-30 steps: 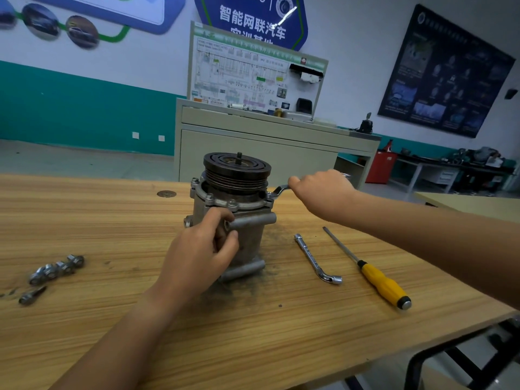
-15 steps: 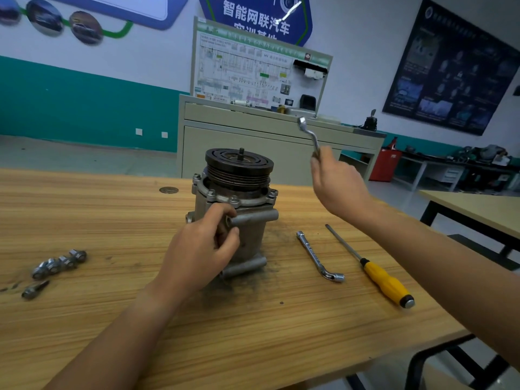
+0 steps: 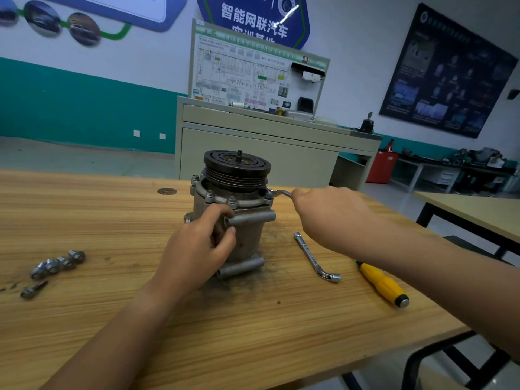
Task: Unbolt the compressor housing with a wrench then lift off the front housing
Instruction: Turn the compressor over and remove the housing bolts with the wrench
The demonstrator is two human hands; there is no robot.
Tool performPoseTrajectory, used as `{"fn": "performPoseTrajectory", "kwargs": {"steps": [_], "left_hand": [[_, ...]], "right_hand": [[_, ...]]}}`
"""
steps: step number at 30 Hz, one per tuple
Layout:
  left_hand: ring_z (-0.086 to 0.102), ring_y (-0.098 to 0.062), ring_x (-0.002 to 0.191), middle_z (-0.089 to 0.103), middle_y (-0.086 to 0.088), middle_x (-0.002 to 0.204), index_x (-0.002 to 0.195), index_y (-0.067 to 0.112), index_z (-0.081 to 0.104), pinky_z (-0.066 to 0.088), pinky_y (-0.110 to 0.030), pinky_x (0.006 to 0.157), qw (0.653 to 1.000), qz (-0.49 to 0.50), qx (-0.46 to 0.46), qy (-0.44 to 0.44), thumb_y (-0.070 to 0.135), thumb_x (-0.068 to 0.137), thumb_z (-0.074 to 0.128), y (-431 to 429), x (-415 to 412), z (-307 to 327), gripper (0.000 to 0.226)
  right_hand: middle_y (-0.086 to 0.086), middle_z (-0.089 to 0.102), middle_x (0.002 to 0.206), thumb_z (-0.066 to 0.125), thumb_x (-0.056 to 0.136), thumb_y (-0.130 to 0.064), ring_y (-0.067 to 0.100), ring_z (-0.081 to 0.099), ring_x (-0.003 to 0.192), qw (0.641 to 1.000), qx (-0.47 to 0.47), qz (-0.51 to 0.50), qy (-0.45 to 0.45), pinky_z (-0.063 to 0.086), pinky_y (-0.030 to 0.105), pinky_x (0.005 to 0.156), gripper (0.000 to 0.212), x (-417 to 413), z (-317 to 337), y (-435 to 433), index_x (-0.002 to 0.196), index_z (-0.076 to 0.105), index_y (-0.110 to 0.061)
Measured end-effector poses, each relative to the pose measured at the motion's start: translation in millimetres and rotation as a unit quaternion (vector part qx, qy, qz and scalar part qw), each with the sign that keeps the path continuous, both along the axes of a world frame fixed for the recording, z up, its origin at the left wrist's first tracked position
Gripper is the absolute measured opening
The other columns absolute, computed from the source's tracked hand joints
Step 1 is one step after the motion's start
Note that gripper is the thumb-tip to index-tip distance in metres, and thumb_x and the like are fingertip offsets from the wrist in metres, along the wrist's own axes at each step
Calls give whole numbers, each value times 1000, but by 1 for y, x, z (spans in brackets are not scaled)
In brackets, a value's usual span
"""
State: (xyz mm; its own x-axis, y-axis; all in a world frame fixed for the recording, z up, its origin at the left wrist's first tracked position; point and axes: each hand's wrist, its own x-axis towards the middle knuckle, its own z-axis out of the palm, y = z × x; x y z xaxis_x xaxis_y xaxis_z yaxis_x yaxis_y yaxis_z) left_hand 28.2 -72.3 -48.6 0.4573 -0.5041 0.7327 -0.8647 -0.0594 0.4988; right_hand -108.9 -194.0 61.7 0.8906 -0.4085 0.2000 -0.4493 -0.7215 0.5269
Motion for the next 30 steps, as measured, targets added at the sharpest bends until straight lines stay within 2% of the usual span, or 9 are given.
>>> {"fn": "performPoseTrajectory", "kwargs": {"steps": [4,7,12,17,19,21,24,27,30], "left_hand": [[52,-2,50,52,14,58,100,21,56,39,-24,46,1000,-2,0,-4,14,84,64,0,0,0,19],[52,-1,49,50,15,56,99,22,56,40,-26,45,1000,1,-3,-11,14,83,65,0,0,0,20],[54,-8,50,54,9,59,99,24,55,48,-40,48,1000,-12,-9,-1,14,84,64,-1,2,-1,21],[52,-7,49,52,11,58,97,29,49,47,-41,46,1000,-21,-9,-4,14,85,62,-1,2,-1,23],[52,-8,48,52,10,57,98,27,52,45,-38,45,1000,-18,-5,-7,15,86,61,-1,3,-1,20],[51,-8,48,50,12,56,98,25,54,42,-34,44,1000,-13,-7,-8,15,86,62,0,3,-1,17],[53,-9,53,49,15,55,99,24,56,38,-26,43,1000,-11,-9,-9,15,85,62,0,3,-1,17],[53,-11,53,51,11,57,95,30,51,40,-31,44,1000,-14,-13,-7,14,85,63,-1,2,-1,22],[52,-9,48,54,9,59,94,35,46,44,-37,46,1000,-17,-15,-8,15,85,62,-1,1,0,27]], "right_hand": [[2,27,61,44,93,-1,16,26,47,993,-66,4,94,23,25,41,21,5,10,13,113,49,-3],[1,32,58,39,95,-4,15,30,46,988,-100,21,112,25,25,40,15,7,15,2,106,49,-6],[-2,38,56,37,97,-11,11,35,45,981,-131,61,129,26,23,40,12,8,15,-35,108,41,-7],[0,35,60,44,92,-2,15,36,50,990,-116,39,71,27,26,44,30,41,9,-61,121,40,-9],[1,39,63,43,92,-1,20,44,60,994,-91,53,17,34,30,53,36,58,2,-68,126,39,-10],[4,57,80,42,93,-1,25,56,76,993,-73,84,-39,39,32,66,37,72,-9,-73,129,39,-11],[7,64,99,44,94,-4,26,59,89,989,-74,113,-65,41,32,84,33,78,-23,-84,126,41,-10],[7,63,94,44,95,-7,25,59,83,986,-64,121,-97,41,31,79,28,62,-32,-91,123,45,-10],[12,61,88,52,93,-8,26,58,68,979,-43,137,-144,38,29,60,26,33,-37,-94,119,52,-7]]}}
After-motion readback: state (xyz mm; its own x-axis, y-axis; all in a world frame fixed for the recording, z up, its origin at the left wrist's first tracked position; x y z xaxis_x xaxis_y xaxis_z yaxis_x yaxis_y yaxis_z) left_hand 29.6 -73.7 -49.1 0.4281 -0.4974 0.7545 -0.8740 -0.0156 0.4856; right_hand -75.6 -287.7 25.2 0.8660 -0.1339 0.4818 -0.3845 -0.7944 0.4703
